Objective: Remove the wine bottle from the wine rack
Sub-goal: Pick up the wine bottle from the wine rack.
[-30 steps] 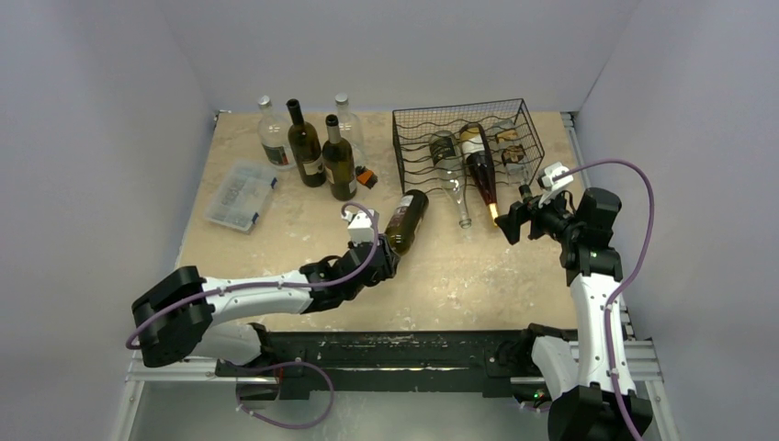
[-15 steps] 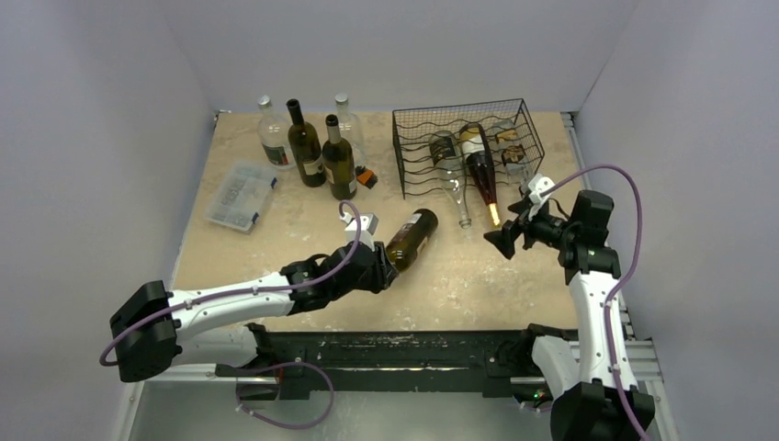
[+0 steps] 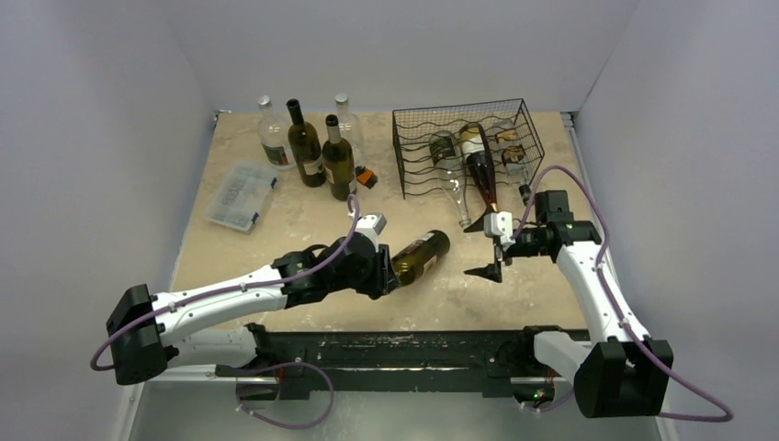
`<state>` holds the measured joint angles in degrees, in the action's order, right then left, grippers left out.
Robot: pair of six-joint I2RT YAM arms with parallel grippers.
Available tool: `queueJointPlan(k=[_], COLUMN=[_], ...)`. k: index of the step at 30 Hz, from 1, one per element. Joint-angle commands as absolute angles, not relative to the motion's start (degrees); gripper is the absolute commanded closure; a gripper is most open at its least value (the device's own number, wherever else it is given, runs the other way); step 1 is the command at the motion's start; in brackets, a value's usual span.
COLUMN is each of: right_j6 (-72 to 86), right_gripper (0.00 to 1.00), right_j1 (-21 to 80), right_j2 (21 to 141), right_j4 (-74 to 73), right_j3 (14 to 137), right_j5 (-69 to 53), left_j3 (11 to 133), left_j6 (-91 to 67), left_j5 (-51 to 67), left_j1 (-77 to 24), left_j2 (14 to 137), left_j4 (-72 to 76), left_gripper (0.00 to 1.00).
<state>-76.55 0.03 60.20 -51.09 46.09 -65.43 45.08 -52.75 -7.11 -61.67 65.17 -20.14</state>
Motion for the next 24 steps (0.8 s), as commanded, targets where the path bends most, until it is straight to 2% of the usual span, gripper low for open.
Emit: queueJointPlan(k=[1, 8, 24], right_j6=[-86.11, -77.73, -77.61], right_gripper=[0.01, 0.01, 0.01], right_j1=[3.79, 10.42, 20.13], right_j2=[61.92, 60.49, 61.52], right_j4=[-53.38, -40.1, -34.76], right_j3=[48.81, 43.42, 38.56], right_j5=[-69.01, -65.86, -59.85], left_j3=[51.0, 56.52, 66.99], left_j6=[-50.99, -50.97, -51.16], left_j5=[-2.24, 2.21, 10.21], left_j1=[-61.93, -61.89, -61.27], left_j2=[64.26, 68.98, 78.89], left_j4=[-20.5, -25.14, -27.91], left_gripper=[1.0, 1.0, 1.0])
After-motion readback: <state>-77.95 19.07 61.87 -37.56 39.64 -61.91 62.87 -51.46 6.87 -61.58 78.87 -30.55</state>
